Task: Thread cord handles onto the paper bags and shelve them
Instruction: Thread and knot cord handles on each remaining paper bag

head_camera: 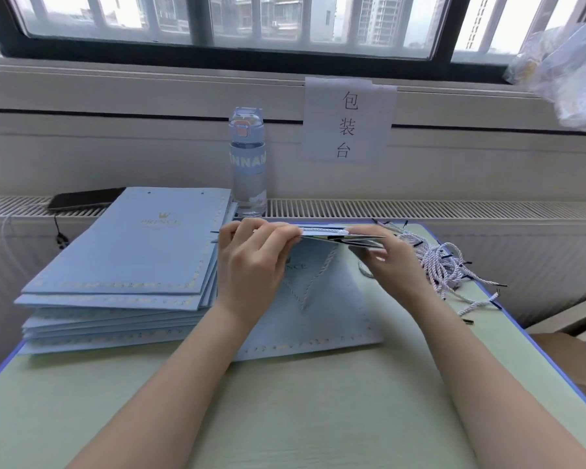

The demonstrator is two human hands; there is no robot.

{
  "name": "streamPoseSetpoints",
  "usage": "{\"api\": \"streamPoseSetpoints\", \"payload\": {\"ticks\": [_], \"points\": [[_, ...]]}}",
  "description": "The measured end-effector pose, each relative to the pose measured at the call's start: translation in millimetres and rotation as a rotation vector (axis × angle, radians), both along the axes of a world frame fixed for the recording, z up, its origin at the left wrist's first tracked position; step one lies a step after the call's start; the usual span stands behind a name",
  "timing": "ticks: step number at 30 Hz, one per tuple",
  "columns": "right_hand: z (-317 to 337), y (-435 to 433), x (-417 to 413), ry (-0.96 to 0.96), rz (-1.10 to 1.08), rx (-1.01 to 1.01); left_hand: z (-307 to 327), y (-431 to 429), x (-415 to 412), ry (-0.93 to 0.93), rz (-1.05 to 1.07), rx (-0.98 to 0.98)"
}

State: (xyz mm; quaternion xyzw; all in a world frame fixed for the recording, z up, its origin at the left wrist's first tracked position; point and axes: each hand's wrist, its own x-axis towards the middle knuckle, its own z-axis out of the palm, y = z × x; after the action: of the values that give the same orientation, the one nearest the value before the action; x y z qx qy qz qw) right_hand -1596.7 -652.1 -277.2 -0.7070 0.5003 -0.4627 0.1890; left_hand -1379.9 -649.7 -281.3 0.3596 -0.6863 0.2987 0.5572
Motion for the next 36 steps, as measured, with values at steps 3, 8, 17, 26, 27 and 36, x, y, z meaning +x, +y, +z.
{"api": "streamPoseSetpoints", "payload": {"ticks": [3, 8, 17, 26, 27, 36], "points": [[1.1, -1.5, 1.0, -0.216, -0.16, -0.096, 3.4, -0.1, 0.3, 0.067, 0.023, 0.03], [16.7, 1.2, -4.1, -0.555, -0.229, -0.211, 16.5, 4.6, 4.4, 0.503, -0.196, 0.354], [40.6, 14.9, -1.6, -0.809, -0.205, -0.413, 9.0, 5.7, -1.5, 0.552, -0.422, 0.726], [16.4, 0.2, 2.3, -0.471, -0.087, -0.036, -14.2, -6.9, 4.3, 0.746, -0.379, 0.886], [11.2, -2.0, 2.0, -0.444, -0.087, 0.015, -18.5, -8.4, 4.3, 0.753, -0.365, 0.93], [-0.7, -1.2, 8.7, -0.309, -0.213, 0.058, -27.7, -10.4, 1.3, 0.652, -0.225, 1.07]]}}
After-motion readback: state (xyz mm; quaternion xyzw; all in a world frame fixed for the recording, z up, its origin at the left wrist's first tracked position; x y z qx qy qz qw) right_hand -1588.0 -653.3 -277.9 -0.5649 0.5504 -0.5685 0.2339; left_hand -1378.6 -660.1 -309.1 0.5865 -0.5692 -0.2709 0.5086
